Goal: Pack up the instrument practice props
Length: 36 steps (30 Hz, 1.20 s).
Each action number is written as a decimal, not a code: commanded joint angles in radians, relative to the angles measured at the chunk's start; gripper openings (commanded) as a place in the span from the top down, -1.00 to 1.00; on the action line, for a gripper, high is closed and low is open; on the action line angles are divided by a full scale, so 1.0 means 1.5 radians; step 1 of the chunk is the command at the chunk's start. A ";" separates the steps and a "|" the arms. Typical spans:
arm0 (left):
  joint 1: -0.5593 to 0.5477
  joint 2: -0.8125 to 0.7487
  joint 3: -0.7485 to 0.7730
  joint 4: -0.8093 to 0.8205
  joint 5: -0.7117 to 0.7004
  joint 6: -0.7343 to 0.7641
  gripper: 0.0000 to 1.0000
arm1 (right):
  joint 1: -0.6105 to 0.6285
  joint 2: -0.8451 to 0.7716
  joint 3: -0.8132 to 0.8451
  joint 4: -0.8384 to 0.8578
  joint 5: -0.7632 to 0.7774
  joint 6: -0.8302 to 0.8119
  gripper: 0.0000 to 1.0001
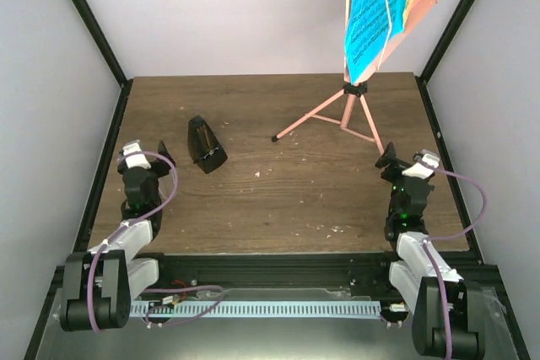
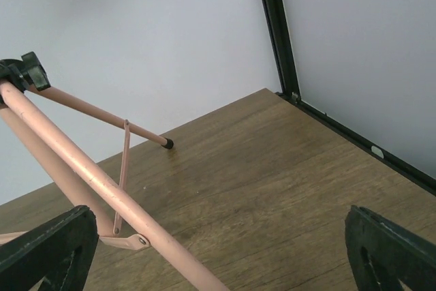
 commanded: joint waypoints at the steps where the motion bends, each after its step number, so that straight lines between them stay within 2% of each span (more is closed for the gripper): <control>1: 0.003 0.002 -0.009 0.019 0.005 0.000 -0.99 | 0.000 0.008 0.015 -0.025 0.023 0.009 -1.00; 4: 0.004 0.010 0.008 -0.004 -0.016 -0.016 -1.00 | 0.000 0.005 0.020 -0.033 0.012 0.014 -1.00; 7: 0.004 -0.007 0.034 -0.068 -0.037 -0.060 -1.00 | 0.000 -0.014 0.048 -0.077 -0.053 0.028 -1.00; 10: 0.004 -0.058 0.094 -0.202 -0.042 -0.106 -1.00 | 0.000 -0.031 0.095 -0.144 -0.142 0.036 -1.00; 15: 0.005 -0.104 0.262 -0.522 -0.034 -0.204 -1.00 | 0.000 -0.030 0.223 -0.278 -0.232 0.024 -1.00; 20: 0.006 -0.089 0.437 -0.692 0.217 -0.210 -1.00 | 0.000 -0.001 0.374 -0.451 -0.327 -0.017 -1.00; 22: 0.005 -0.092 0.489 -0.719 0.318 -0.203 -0.99 | -0.001 0.015 0.420 -0.502 -0.360 -0.019 -1.00; 26: 0.006 -0.091 0.600 -0.755 0.550 -0.156 -0.99 | -0.037 0.070 0.472 -0.524 -0.470 0.004 -1.00; 28: 0.005 -0.077 0.665 -0.833 0.658 -0.095 -0.99 | -0.073 0.110 0.474 -0.495 -0.551 0.023 -1.00; 29: 0.003 -0.072 0.690 -0.869 0.678 -0.062 -0.99 | -0.086 0.133 0.472 -0.481 -0.589 0.029 -1.00; 31: -0.016 -0.075 0.704 -0.914 0.603 -0.017 -0.99 | -0.097 0.178 0.472 -0.467 -0.649 0.024 -1.00; 32: -0.021 -0.092 0.683 -0.900 0.558 -0.018 -1.00 | -0.097 0.198 0.464 -0.453 -0.660 0.022 -1.00; 36: -0.021 -0.162 0.526 -0.755 0.448 0.000 -0.99 | -0.096 0.243 0.447 -0.429 -0.639 -0.010 -1.00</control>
